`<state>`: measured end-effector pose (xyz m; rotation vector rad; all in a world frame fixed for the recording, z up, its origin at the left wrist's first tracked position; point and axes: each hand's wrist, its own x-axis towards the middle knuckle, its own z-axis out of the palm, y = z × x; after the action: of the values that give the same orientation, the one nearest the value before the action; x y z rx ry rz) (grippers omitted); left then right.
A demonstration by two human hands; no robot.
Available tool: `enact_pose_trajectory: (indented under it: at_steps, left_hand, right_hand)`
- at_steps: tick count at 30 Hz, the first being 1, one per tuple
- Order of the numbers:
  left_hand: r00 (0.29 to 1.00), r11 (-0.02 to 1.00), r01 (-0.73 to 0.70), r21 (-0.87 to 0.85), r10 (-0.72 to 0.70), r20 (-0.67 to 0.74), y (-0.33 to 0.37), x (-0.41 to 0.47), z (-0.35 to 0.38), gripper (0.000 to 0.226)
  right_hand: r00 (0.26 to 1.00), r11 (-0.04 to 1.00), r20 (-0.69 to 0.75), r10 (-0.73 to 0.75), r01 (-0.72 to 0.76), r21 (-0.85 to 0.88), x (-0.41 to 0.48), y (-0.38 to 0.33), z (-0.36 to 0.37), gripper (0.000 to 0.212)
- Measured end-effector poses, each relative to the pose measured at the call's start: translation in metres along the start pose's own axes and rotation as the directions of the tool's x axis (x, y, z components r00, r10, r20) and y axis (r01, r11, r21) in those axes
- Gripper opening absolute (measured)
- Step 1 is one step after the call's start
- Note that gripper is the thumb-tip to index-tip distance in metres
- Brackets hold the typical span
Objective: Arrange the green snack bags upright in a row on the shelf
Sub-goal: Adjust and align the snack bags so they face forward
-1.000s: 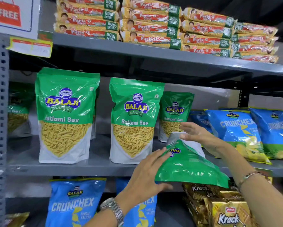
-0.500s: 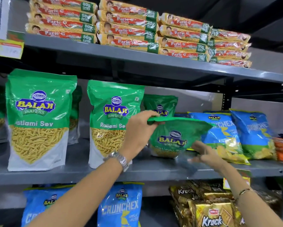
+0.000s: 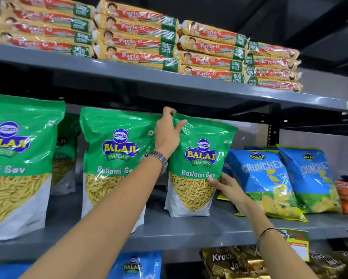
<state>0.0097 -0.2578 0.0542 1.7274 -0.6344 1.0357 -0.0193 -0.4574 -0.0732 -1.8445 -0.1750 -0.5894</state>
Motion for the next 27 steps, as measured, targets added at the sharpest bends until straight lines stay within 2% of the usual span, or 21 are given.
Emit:
enact_pose_trajectory:
  at_steps: [2, 5, 10, 14, 17, 20, 23, 25, 27]
  left_hand:
    - [0.999, 0.999, 0.038, -0.008, -0.038, 0.019, -0.007, 0.007, 0.011, 0.036]
    - [0.997, 0.997, 0.073, 0.01, -0.073, -0.028, -0.013, 0.01, 0.019, 0.032]
    - [0.993, 0.994, 0.086, 0.073, -0.079, -0.092, -0.011, 0.004, 0.023, 0.046]
    - [0.971, 0.976, 0.208, -0.068, -0.198, 0.136, -0.021, -0.023, 0.036, 0.083]
    - [0.93, 0.959, 0.276, -0.068, -0.249, 0.272, -0.041, -0.064, 0.047, 0.103]
    - [0.861, 0.913, 0.398, -0.09, -0.337, 0.381, -0.063, -0.099, 0.05, 0.121]
    - [0.78, 0.869, 0.484, -0.101, -0.376, 0.5, -0.083, -0.119, 0.045, 0.118]
    - [0.715, 0.869, 0.495, -0.016, -0.397, 0.575, -0.093, -0.125, 0.04, 0.106]
    - [0.678, 0.877, 0.476, 0.071, -0.417, 0.606, -0.101, -0.128, 0.037, 0.101]
  right_hand:
    - [1.0, 0.999, -0.001, 0.014, -0.014, 0.032, 0.005, 0.005, 0.001, 0.03]
    - [0.999, 0.997, -0.006, 0.041, -0.04, 0.064, 0.012, 0.012, 0.003, 0.031]
    - [0.999, 0.993, -0.026, 0.045, -0.042, 0.11, 0.018, 0.022, 0.006, 0.031]
    - [0.998, 0.99, -0.031, 0.052, -0.048, 0.131, 0.019, 0.025, 0.011, 0.031]
    - [0.997, 0.989, -0.052, 0.052, -0.045, 0.141, 0.017, 0.029, 0.012, 0.031]
    - [0.997, 0.987, -0.017, 0.075, -0.072, 0.145, 0.011, 0.035, 0.014, 0.047]
    - [0.99, 0.982, 0.042, 0.132, -0.137, 0.131, 0.005, 0.043, 0.015, 0.061]
    - [0.982, 0.98, 0.079, 0.172, -0.179, 0.09, 0.001, 0.046, 0.016, 0.068]
    - [0.98, 0.981, 0.09, 0.18, -0.185, 0.052, -0.002, 0.049, 0.017, 0.064]
